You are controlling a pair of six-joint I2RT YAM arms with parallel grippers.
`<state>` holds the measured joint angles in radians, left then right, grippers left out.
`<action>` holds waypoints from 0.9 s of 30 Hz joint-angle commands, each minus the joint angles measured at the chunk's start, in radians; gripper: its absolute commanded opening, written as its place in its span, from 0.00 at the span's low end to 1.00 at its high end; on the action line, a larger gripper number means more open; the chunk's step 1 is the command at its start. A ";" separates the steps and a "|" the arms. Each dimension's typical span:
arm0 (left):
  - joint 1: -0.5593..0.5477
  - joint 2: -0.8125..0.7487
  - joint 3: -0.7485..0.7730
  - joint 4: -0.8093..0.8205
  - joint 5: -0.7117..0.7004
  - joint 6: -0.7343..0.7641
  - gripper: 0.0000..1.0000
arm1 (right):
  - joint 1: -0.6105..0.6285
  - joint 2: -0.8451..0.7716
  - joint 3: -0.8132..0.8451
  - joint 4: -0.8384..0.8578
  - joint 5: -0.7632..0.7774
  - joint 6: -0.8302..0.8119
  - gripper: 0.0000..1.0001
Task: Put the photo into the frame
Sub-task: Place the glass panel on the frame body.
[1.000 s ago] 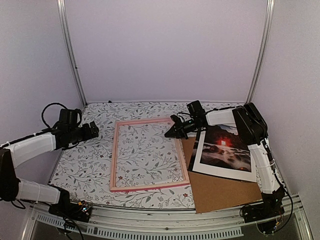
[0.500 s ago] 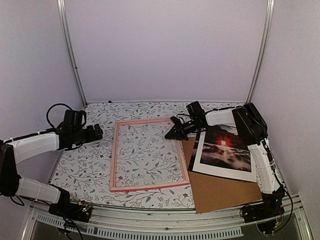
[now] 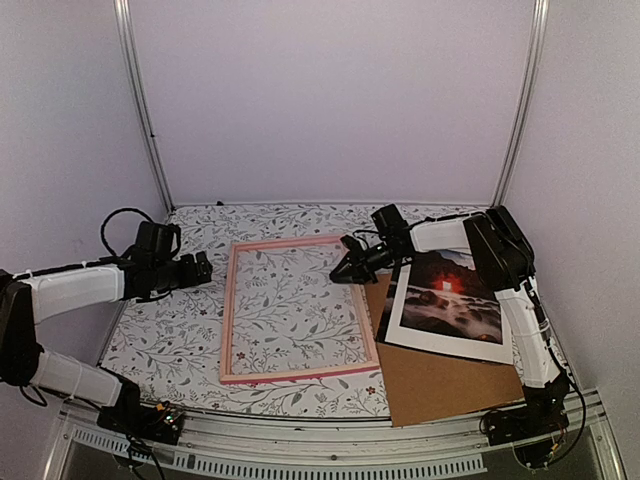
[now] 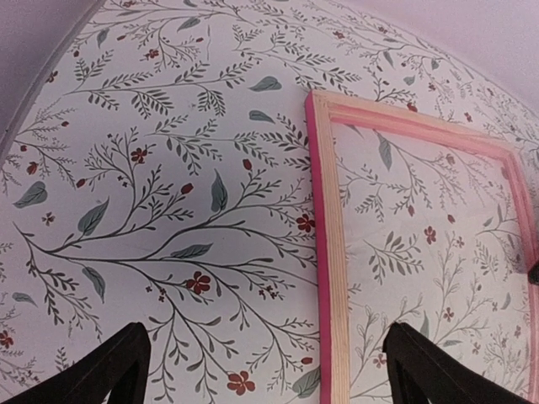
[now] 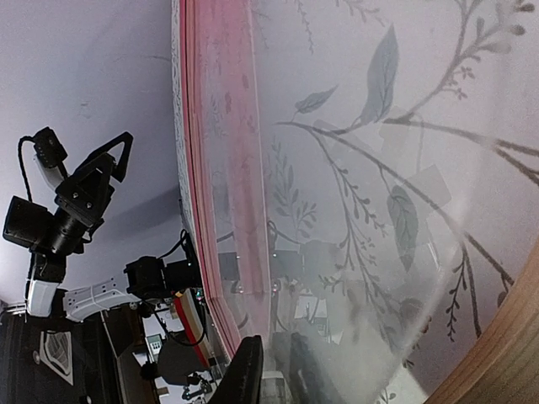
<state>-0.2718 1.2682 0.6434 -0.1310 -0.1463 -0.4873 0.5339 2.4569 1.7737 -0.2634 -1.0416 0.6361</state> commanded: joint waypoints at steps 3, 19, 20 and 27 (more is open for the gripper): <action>-0.029 0.028 0.010 0.030 -0.014 -0.009 1.00 | 0.019 -0.006 0.030 -0.004 0.011 -0.012 0.18; -0.070 0.049 0.024 0.033 -0.021 -0.014 1.00 | 0.029 -0.043 0.070 -0.105 0.135 -0.086 0.41; -0.073 0.049 0.024 0.035 -0.022 -0.015 1.00 | 0.030 -0.045 0.070 -0.109 0.140 -0.089 0.42; -0.113 0.050 0.018 0.067 -0.019 -0.023 1.00 | 0.032 -0.069 0.073 -0.148 0.206 -0.112 0.46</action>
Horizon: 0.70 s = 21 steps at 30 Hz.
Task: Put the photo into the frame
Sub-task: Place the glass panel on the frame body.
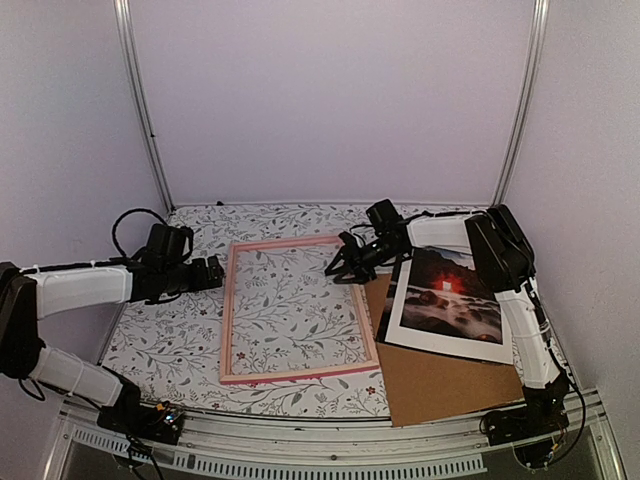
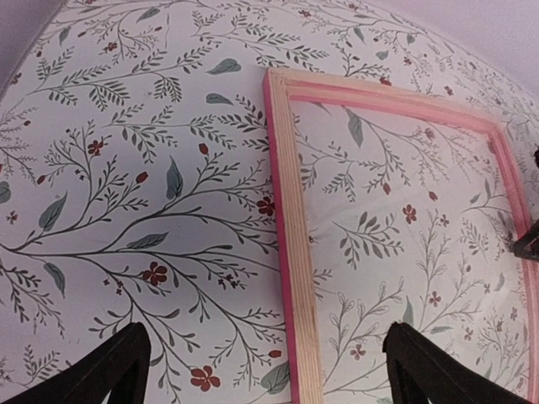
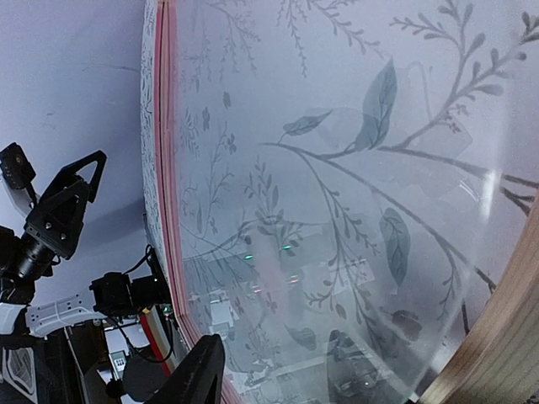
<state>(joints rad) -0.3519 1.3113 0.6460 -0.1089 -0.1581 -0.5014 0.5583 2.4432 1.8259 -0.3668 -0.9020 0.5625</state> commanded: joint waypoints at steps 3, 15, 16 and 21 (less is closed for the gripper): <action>-0.057 0.017 0.016 0.060 -0.007 -0.016 1.00 | 0.008 -0.065 0.021 -0.056 0.084 -0.048 0.47; -0.178 0.107 0.060 0.092 -0.014 -0.044 1.00 | 0.009 -0.088 0.023 -0.086 0.145 -0.068 0.49; -0.188 0.116 0.065 0.093 -0.014 -0.046 1.00 | 0.009 -0.092 0.024 -0.092 0.153 -0.072 0.49; -0.242 0.162 0.096 0.132 -0.024 -0.056 1.00 | 0.010 -0.103 0.031 -0.120 0.192 -0.093 0.50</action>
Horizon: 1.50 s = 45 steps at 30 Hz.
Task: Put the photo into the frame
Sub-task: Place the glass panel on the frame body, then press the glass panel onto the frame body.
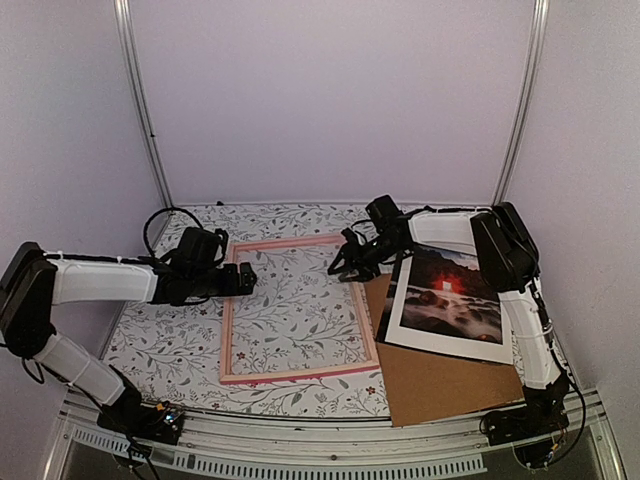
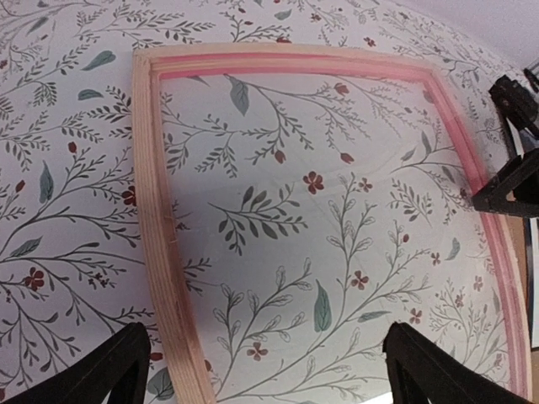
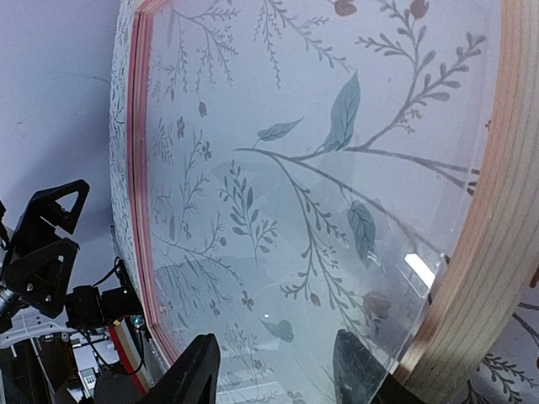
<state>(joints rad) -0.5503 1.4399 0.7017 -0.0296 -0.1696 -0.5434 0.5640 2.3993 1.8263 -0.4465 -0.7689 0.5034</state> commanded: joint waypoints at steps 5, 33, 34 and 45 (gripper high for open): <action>-0.091 0.084 0.072 0.060 -0.020 -0.020 1.00 | 0.005 -0.070 0.036 -0.061 0.097 -0.050 0.50; -0.166 0.160 0.140 -0.010 -0.125 0.016 1.00 | 0.017 -0.159 0.044 -0.177 0.351 -0.155 0.49; -0.165 0.151 0.142 -0.024 -0.137 0.023 1.00 | 0.017 -0.167 0.034 -0.177 0.367 -0.161 0.49; -0.056 0.068 0.123 -0.190 -0.190 0.084 1.00 | 0.019 -0.335 -0.220 -0.078 0.387 -0.210 0.49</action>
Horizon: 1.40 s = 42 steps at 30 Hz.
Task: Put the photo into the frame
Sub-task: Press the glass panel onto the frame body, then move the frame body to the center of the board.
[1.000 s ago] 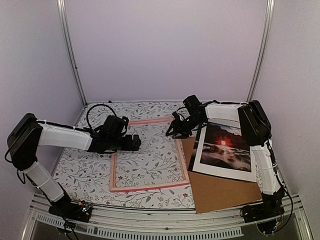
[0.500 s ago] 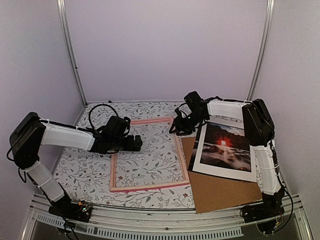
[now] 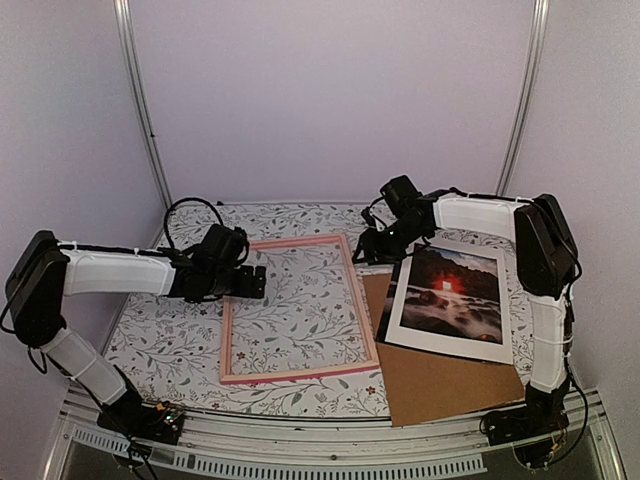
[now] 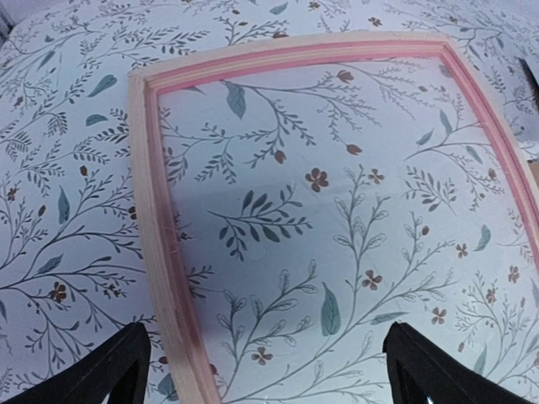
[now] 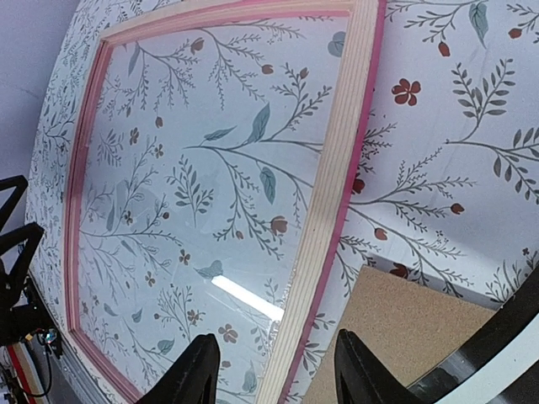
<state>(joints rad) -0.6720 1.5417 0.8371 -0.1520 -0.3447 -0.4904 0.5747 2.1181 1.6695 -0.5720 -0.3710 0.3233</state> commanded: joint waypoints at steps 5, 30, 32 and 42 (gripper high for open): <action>0.142 -0.086 -0.071 -0.041 0.056 0.039 1.00 | 0.025 -0.096 -0.179 0.110 -0.055 -0.025 0.49; 0.215 -0.154 -0.097 0.085 0.359 0.102 1.00 | 0.179 -0.197 -0.370 0.181 -0.011 -0.010 0.50; 0.212 -0.163 -0.092 0.100 0.413 0.093 1.00 | 0.132 -0.231 -0.403 0.157 0.057 -0.002 0.50; 0.113 -0.159 -0.066 0.136 0.414 0.103 1.00 | -0.294 -0.562 -0.690 0.153 0.285 0.013 0.50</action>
<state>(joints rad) -0.5098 1.3865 0.7406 -0.0616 0.0502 -0.4034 0.4080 1.6634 1.0508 -0.4015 -0.2043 0.3408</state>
